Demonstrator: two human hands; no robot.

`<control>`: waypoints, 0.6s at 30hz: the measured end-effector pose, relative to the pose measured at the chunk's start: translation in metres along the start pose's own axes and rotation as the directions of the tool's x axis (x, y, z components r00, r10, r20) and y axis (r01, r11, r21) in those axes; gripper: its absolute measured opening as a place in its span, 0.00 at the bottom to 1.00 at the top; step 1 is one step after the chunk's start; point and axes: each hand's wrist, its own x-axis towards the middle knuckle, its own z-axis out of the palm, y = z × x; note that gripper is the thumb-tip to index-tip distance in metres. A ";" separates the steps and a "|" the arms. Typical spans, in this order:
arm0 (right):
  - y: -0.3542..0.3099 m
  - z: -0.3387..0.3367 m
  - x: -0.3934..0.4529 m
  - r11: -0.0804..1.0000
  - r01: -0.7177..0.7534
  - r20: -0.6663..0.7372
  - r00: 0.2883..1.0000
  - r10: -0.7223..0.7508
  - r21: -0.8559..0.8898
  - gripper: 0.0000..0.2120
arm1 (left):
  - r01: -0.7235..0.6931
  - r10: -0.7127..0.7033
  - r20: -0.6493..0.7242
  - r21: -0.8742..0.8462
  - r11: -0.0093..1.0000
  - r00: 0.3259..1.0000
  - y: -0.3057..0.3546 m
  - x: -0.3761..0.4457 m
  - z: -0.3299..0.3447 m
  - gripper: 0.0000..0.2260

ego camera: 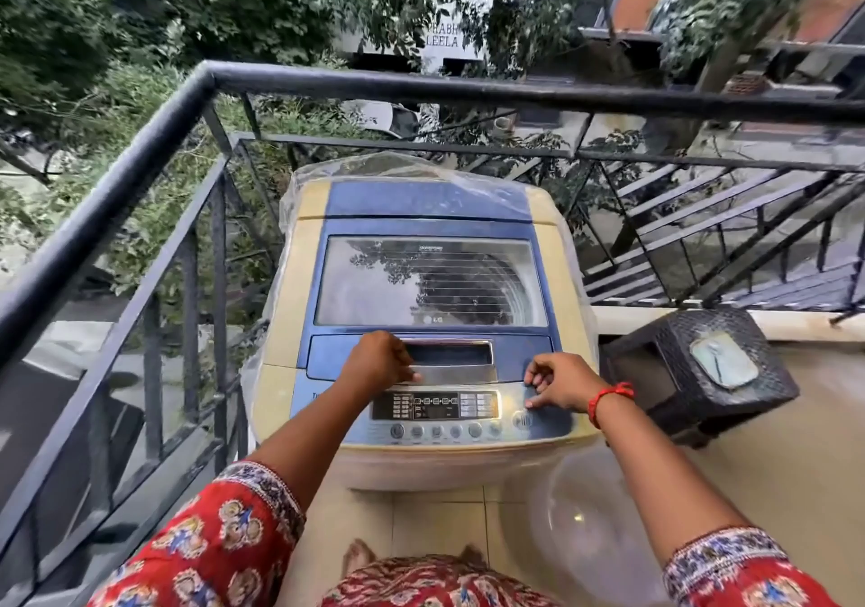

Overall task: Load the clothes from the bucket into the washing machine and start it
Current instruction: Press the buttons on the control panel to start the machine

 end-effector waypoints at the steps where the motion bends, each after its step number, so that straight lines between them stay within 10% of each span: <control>1: 0.003 -0.001 0.000 1.000 -0.001 -0.001 1.000 0.001 0.023 0.16 | -0.002 0.002 -0.002 -0.008 1.000 1.000 0.000 -0.001 0.000 0.12; 18: 0.004 -0.009 0.010 1.000 -0.010 0.119 0.993 0.009 0.009 0.14 | 0.043 -0.044 -0.003 -0.087 0.995 0.999 0.005 -0.011 0.001 0.13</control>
